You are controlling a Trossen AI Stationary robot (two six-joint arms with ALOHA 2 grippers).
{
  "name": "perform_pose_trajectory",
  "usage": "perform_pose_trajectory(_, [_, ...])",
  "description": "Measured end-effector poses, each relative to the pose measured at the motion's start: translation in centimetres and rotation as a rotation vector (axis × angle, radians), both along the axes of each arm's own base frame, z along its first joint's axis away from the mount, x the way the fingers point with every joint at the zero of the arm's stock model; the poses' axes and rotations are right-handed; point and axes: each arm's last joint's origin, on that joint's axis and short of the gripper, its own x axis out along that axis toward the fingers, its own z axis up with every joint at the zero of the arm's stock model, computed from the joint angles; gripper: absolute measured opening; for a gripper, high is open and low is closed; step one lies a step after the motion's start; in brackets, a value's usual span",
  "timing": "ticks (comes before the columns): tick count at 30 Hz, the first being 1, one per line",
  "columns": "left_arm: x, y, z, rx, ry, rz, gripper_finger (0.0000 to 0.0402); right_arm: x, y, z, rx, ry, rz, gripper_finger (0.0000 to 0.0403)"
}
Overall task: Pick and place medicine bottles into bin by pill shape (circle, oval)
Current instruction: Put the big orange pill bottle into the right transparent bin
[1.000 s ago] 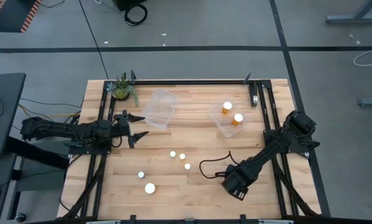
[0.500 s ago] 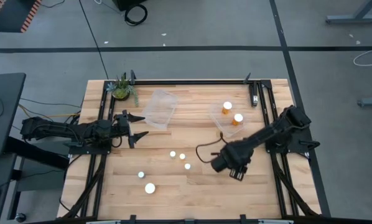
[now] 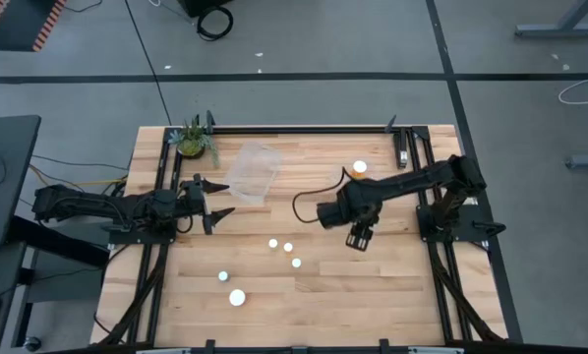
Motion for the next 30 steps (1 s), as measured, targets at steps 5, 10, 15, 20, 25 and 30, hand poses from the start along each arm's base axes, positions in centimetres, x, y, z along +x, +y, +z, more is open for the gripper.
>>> perform_pose_trajectory(5, [0.0, 0.0, 0.0, 0.0, 0.0, 0.0, 0.0369, 0.4, -2.4, 0.4, -0.007, -0.017, -0.022, 0.0212])
perform_pose_trajectory(10, [0.0, 0.0, 0.0, 0.0, 0.0, 0.0, 0.0369, 0.5, -4.4, 0.4, -0.002, -0.017, -0.034, 0.0212])
perform_pose_trajectory(15, [0.0, 0.0, 0.0, 0.0, 0.0, 0.0, 0.0369, 0.4, -6.4, 0.4, -0.012, -0.014, -0.032, 0.0212])
perform_pose_trajectory(20, [0.0, 0.0, 0.0, 0.0, 0.0, 0.0, 0.0369, 0.3, -8.4, -0.1, -0.018, -0.02, -0.056, 0.0212])
perform_pose_trajectory(25, [0.0, 0.0, 0.0, 0.0, 0.0, 0.0, 0.0369, 0.1, -10.0, -1.4, -0.005, -0.035, -0.05, 0.0212])
perform_pose_trajectory(30, [0.0, 0.0, 0.0, 0.0, 0.0, 0.0, 0.0369, -0.3, -11.7, -2.8, 0.003, -0.048, -0.062, 0.0212])
